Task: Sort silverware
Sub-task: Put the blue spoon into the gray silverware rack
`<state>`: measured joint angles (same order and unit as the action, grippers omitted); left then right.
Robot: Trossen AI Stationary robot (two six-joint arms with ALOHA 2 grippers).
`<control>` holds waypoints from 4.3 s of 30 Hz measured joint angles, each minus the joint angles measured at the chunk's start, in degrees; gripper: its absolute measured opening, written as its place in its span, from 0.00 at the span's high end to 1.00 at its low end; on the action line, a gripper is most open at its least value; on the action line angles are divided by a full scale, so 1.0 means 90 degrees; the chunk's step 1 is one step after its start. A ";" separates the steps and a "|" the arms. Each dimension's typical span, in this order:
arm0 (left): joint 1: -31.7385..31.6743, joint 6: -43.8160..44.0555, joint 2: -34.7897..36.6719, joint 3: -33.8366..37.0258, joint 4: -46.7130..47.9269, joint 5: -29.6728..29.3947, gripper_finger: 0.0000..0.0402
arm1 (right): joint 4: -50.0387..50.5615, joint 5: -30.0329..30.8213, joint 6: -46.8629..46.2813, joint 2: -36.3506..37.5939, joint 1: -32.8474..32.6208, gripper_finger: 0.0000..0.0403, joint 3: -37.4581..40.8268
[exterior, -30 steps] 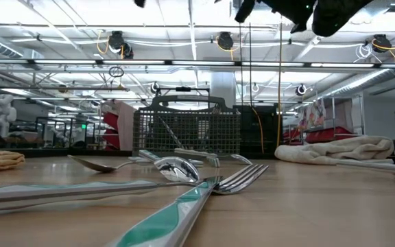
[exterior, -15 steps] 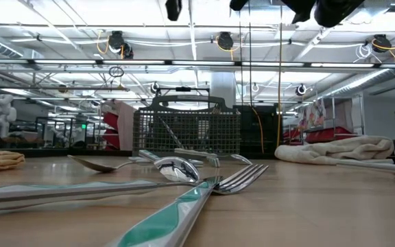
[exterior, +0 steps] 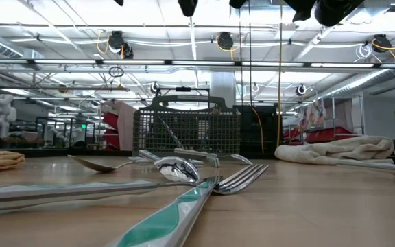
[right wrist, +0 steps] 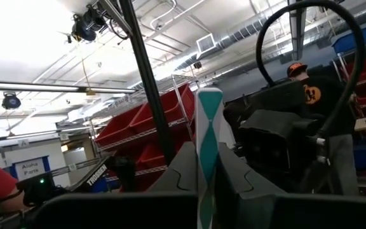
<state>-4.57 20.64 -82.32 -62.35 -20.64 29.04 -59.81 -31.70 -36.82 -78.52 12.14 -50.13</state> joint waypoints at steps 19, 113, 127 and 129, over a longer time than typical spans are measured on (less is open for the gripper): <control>-0.0068 0.0170 -0.0129 -0.0002 0.0046 -0.0189 0.72 | 0.0206 0.0011 0.0211 -0.0039 -0.0043 1.00 -0.0005; -0.0328 0.5094 -0.0650 -0.0007 0.0171 0.0381 1.00 | 1.0197 0.7188 1.1335 -0.0079 -0.2992 0.48 -0.3198; -0.0328 0.5441 -0.0813 -0.0005 -0.0541 0.0425 1.00 | 1.0135 0.7100 1.1247 -0.0126 -0.2985 0.48 -0.3198; -0.0328 0.5466 -0.0811 -0.0005 -0.0629 0.0427 1.00 | 1.0126 0.6924 1.1260 -0.0126 -0.2970 0.49 -0.3198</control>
<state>-7.53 69.84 -89.62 -62.39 -26.31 32.88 31.32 30.62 64.52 -79.66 -14.59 -78.91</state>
